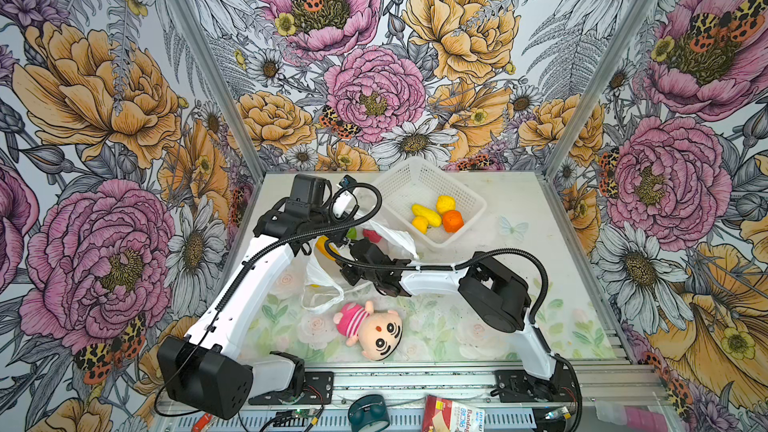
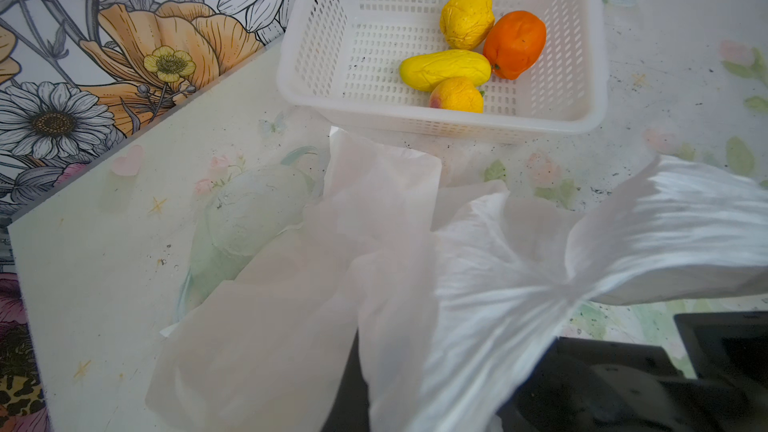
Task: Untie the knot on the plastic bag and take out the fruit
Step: 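Lift the orange-yellow fruit out of the bag toward the basket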
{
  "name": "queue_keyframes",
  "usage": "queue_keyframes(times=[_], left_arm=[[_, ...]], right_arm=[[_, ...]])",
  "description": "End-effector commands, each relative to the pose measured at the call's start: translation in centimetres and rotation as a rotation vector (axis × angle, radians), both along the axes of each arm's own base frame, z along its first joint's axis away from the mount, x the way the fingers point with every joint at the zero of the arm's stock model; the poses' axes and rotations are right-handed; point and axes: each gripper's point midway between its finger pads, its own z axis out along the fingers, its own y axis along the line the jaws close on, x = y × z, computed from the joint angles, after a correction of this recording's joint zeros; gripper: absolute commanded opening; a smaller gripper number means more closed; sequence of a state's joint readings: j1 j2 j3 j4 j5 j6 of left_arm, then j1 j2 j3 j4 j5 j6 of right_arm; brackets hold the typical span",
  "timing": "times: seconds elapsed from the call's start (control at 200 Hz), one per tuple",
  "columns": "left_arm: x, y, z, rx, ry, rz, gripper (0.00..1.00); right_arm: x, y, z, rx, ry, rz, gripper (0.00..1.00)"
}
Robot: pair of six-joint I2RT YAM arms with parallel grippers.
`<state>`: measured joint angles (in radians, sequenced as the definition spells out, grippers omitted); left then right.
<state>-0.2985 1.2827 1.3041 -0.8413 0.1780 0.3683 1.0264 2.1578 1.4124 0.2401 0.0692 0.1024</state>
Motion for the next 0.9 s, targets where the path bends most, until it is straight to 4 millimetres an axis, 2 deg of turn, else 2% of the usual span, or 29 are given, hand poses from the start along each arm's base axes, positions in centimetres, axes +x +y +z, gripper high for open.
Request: queue_keyframes(times=[0.0, 0.09, 0.185, 0.58, 0.756, 0.896], left_arm=[[-0.3, -0.2, 1.1, -0.029, -0.021, -0.008, 0.00], [-0.2, -0.1, 1.0, -0.027, -0.020, -0.004, 0.00], [-0.1, 0.0, 1.1, -0.027, -0.021, 0.002, 0.00], [-0.1, 0.3, 0.9, -0.020, -0.019, 0.014, 0.00], [0.0, 0.3, 0.9, -0.020, -0.017, 0.015, 0.00], [0.0, 0.3, 0.8, -0.020, -0.017, 0.016, 0.00]], right_arm=[[-1.2, 0.2, 6.8, 0.169, -0.115, 0.080, 0.06], [-3.0, -1.3, 9.7, 0.203, -0.195, 0.109, 0.07], [-4.7, -3.0, 11.9, 0.222, -0.259, 0.141, 0.07], [-9.6, -10.6, 19.2, 0.299, -0.442, 0.166, 0.07], [-9.3, -15.3, 21.4, 0.293, -0.533, 0.041, 0.06], [-7.1, -19.6, 22.3, 0.316, -0.561, -0.102, 0.04]])
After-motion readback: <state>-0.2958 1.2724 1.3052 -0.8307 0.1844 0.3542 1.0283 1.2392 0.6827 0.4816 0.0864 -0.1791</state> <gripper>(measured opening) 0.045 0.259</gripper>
